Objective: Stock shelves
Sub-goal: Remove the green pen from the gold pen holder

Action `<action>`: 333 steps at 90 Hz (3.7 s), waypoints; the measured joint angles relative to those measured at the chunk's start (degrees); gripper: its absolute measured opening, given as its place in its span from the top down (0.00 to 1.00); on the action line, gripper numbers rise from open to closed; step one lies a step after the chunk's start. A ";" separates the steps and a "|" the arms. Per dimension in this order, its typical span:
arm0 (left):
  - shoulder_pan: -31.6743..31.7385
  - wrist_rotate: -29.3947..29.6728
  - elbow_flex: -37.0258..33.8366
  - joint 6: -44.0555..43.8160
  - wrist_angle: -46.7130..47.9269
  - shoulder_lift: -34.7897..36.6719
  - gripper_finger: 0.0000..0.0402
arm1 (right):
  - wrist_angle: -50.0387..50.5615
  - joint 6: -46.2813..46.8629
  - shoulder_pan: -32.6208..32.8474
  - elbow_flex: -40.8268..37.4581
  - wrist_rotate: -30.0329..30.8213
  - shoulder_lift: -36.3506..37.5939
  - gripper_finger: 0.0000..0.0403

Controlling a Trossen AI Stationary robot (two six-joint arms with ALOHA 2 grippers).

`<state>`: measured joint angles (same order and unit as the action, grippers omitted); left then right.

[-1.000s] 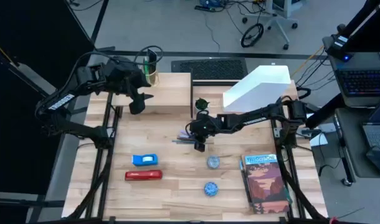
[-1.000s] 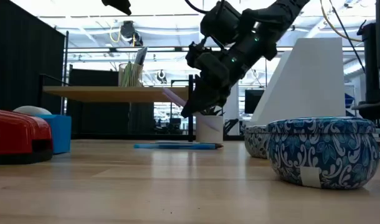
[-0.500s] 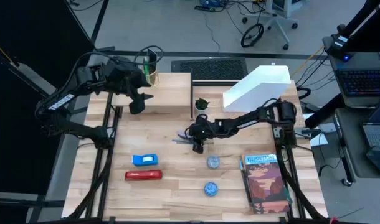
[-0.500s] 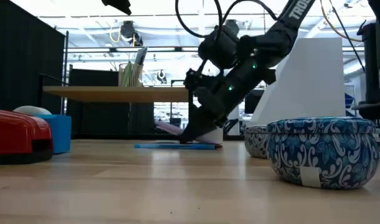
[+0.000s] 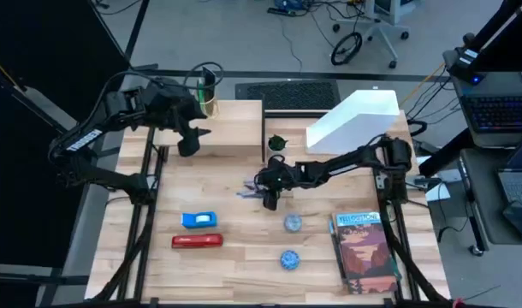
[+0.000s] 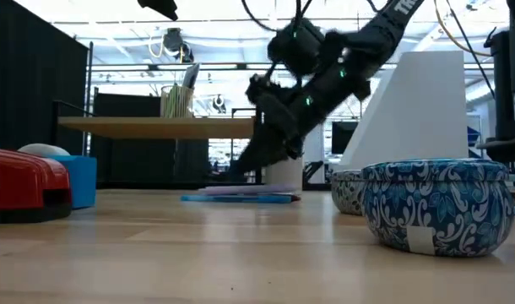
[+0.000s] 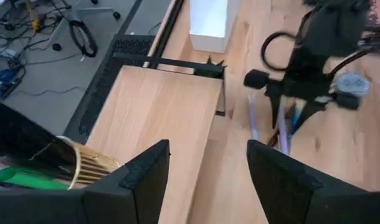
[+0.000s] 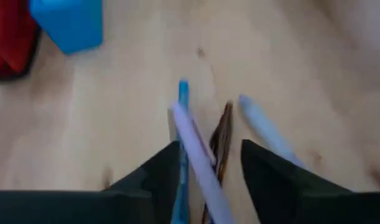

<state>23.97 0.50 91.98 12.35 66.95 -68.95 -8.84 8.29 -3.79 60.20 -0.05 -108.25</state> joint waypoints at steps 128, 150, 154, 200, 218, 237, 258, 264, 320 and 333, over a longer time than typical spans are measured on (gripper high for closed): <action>32.62 -3.59 -0.02 -15.49 -11.37 -12.36 0.50 | 20.93 -13.30 -13.16 4.83 1.25 19.52 0.47; 32.68 -1.78 -0.02 -16.56 -9.25 -13.96 0.50 | 21.10 -14.99 -13.60 4.83 1.25 19.52 0.47; 32.64 -1.78 -0.02 -16.58 -9.22 -14.17 0.50 | 21.10 -14.99 -13.85 4.83 1.25 19.52 0.47; 32.16 -1.78 -0.02 -16.61 -9.96 -17.24 0.50 | 20.94 -15.02 -14.21 4.81 1.27 19.50 0.47; 31.49 -1.78 -0.02 -16.58 -9.22 -17.38 0.52 | 20.72 -15.02 -14.25 4.79 1.27 19.50 0.47; 31.50 -1.78 -0.02 -16.54 -8.73 -17.38 0.68 | 20.72 -15.02 -14.23 4.79 1.27 19.50 0.47; 31.50 -1.78 -0.02 -16.53 -8.48 -17.38 0.88 | 20.70 -15.02 -14.23 4.79 1.27 19.50 0.47; 31.50 -1.78 -0.01 -16.50 -8.12 -17.35 0.92 | 20.71 -15.02 -14.23 4.79 1.27 19.50 0.47; 30.60 -2.97 1.24 -14.65 -7.10 -14.28 0.94 | 20.70 -15.21 -14.39 4.79 1.64 19.50 0.47; 30.64 -3.58 3.86 -14.76 -7.58 -10.98 0.94 | 20.57 -15.21 -14.69 4.79 1.70 19.50 0.47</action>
<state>54.61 -3.08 95.84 -2.41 59.37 -79.93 11.73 -6.92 -18.48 64.99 1.65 -88.75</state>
